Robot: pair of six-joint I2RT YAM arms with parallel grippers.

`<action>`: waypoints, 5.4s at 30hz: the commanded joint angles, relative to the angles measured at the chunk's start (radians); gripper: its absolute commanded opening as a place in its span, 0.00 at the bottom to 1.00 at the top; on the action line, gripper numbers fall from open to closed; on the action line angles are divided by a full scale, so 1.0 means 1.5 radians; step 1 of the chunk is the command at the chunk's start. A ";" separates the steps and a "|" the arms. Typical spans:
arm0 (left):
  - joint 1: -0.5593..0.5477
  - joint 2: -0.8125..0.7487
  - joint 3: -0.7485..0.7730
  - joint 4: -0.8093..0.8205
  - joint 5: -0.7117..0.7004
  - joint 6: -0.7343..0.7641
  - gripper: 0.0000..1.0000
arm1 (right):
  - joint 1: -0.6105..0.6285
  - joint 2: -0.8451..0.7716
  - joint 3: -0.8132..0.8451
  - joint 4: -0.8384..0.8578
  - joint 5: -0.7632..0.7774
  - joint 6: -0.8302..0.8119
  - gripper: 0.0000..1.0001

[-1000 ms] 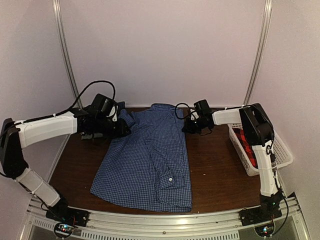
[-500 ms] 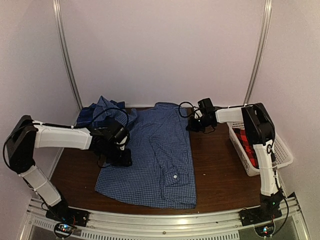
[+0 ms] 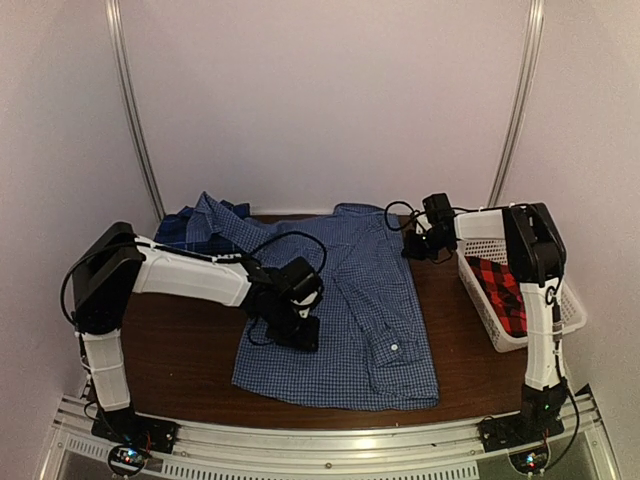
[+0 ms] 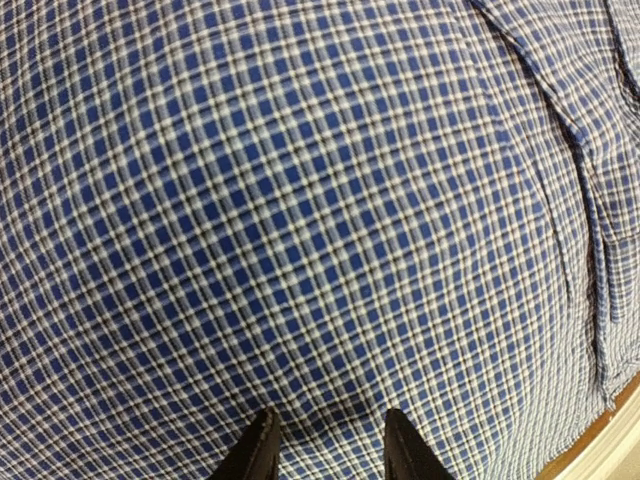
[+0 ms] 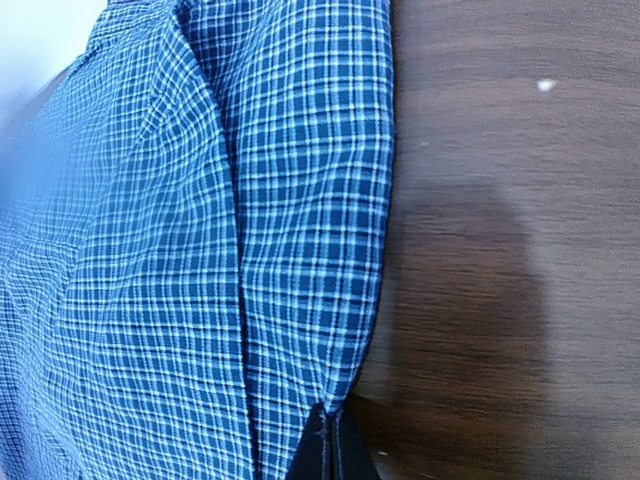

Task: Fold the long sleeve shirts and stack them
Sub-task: Move the 1/3-folded shirt to the center of the board, then pick up the sleeve from the square-folded shirt, then pass from the left arm to the right, then pick up the 1/3-folded shirt from the center of the board.

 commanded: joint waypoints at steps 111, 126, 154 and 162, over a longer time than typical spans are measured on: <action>0.272 -0.080 0.258 0.144 0.339 -0.070 0.00 | 0.437 -0.332 -0.127 0.218 0.257 -0.314 0.88; 0.265 -0.078 0.263 0.144 0.345 -0.075 0.01 | 0.433 -0.286 -0.071 0.200 0.304 -0.284 0.17; 0.285 -0.253 0.039 -0.010 0.150 0.022 0.46 | 0.214 -0.460 -0.175 0.050 0.238 -0.097 0.00; 0.244 -0.285 -0.164 -0.012 0.146 0.026 0.48 | 0.198 -0.538 -0.294 0.046 0.239 -0.076 0.00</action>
